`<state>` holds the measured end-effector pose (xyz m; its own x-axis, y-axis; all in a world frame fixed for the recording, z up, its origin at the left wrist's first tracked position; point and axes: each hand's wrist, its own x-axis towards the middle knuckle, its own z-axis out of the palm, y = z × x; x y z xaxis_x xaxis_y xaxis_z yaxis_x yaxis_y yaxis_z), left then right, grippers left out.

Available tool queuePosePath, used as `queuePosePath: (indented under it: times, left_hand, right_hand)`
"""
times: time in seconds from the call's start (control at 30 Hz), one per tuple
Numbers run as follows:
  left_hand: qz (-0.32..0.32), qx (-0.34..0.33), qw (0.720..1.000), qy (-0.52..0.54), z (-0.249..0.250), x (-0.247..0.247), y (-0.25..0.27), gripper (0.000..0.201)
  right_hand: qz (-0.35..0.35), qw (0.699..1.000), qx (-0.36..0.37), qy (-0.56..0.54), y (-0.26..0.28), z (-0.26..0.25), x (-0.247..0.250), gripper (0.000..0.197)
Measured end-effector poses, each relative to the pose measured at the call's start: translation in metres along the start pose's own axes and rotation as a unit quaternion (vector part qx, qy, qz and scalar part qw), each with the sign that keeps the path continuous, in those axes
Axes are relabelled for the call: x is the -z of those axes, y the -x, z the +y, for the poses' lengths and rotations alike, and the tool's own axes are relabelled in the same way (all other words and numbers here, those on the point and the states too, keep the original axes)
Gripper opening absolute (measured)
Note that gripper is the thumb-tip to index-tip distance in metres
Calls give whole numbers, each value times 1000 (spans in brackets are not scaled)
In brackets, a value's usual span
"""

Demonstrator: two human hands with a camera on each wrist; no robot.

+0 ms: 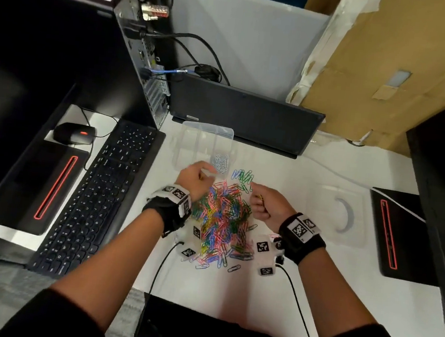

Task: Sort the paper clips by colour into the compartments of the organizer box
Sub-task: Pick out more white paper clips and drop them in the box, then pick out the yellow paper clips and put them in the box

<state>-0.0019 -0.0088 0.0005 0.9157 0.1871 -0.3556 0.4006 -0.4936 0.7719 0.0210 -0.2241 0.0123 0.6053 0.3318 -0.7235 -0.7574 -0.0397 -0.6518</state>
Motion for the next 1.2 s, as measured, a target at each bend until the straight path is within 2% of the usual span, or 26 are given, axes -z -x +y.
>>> queuePosePath:
  times: [0.07, 0.17, 0.37, 0.47, 0.57, 0.67, 0.73, 0.8, 0.87, 0.93, 1.03, 1.1, 1.2]
  left_hand:
    - [19, 14, 1000, -4, 3, 17, -17, 20]
    - [6, 31, 999, -21, 7, 30, -35, 32]
    - [-27, 16, 995, -90, 10, 30, -45, 48]
    - [-47, 3, 994, -96, 3, 26, -48, 60]
    - [-71, -11, 996, -57, -5, 26, -44, 76]
    - [-22, -47, 999, 8, -13, 30, -39, 76]
    - [52, -66, 996, 29, -21, 36, -38, 65]
    - [115, -63, 991, 31, -25, 44, -30, 52]
    - [125, -62, 990, 23, -31, 48, -18, 58]
    - [133, -58, 989, 12, -43, 51, -4, 59]
    - [101, -53, 994, -9, -58, 50, 12, 57]
    - [53, -55, 996, -50, -65, 48, 19, 53]
    - [15, -62, 990, -125, -72, 39, 26, 47]
  right_hand:
    - [-30, 999, 13, 2, -4, -14, -9, 28]
    - [-54, 998, 27, 0, -12, -29, -21, 20]
    - [-23, 992, 55, 108, -26, -39, -40, 21]
    - [-18, 991, 55, 121, -30, -39, -46, 18]
    - [-21, 987, 63, 143, -37, -38, -52, 15]
    - [4, 967, 80, 243, -50, -38, -57, 14]
    - [35, 933, 117, 338, -57, -44, -64, 15]
    - [64, 883, 169, 434, -61, -52, -73, 24]
    - [73, 839, 215, 495, -66, -59, -85, 28]
    - [67, 808, 241, 534, -74, -62, -99, 27]
    - [45, 738, 227, 634, -86, -62, -119, 24]
    - [35, 676, 215, 705, -91, -61, -128, 27]
    - [23, 613, 213, 760, -96, -57, -134, 30]
